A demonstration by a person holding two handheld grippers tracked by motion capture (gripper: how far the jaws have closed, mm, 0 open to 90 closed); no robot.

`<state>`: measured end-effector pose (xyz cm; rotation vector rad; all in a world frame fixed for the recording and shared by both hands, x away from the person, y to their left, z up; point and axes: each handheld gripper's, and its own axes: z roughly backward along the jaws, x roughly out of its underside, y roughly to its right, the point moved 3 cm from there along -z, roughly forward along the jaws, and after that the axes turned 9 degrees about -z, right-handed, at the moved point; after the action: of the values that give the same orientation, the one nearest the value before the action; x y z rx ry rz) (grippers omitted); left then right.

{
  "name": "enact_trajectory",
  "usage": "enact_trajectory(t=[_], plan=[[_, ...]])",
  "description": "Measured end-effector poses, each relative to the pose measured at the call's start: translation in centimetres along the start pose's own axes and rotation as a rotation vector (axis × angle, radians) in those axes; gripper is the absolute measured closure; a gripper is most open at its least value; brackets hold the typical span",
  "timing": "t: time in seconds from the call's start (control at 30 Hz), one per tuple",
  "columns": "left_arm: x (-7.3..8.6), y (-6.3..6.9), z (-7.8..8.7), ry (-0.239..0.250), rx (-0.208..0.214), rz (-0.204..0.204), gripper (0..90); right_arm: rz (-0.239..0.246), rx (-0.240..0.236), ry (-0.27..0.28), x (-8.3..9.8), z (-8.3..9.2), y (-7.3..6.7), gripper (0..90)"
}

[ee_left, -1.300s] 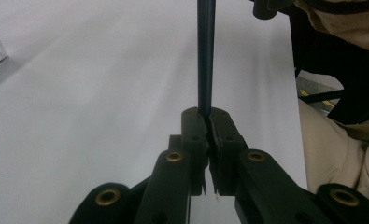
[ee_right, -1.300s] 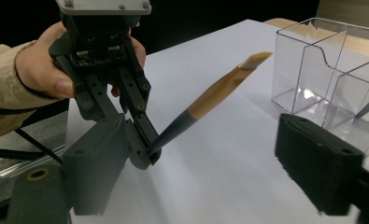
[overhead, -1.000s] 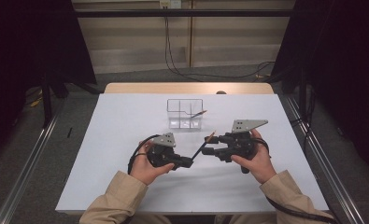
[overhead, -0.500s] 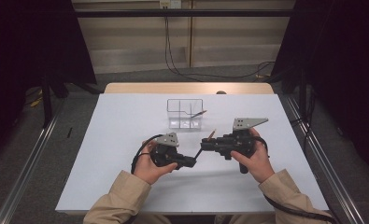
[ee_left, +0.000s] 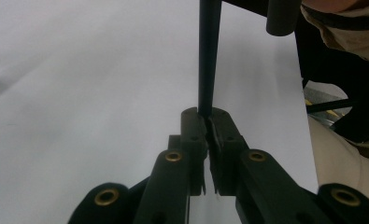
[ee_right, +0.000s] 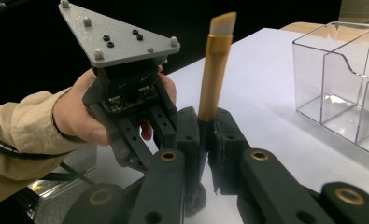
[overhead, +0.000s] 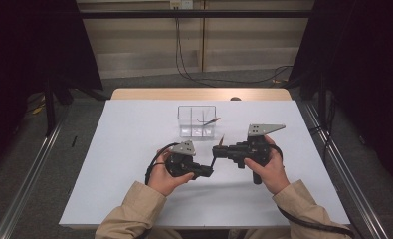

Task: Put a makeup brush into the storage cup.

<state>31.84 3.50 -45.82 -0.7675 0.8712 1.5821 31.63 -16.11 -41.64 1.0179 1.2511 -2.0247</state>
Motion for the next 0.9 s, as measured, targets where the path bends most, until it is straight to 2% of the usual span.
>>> enact_trajectory(t=[0.73, 0.9], plan=[[-0.14, 0.23, -0.67, 0.048, 0.015, 0.015, 80.8, 0.009, 0.002, 0.022, -0.32, -0.50, -0.16, 83.7], [-0.17, 0.19, -0.34, 0.077, 0.023, 0.028, 75.3, 0.011, -0.006, 0.034, -0.56, -0.29, -0.21, 83.6]])
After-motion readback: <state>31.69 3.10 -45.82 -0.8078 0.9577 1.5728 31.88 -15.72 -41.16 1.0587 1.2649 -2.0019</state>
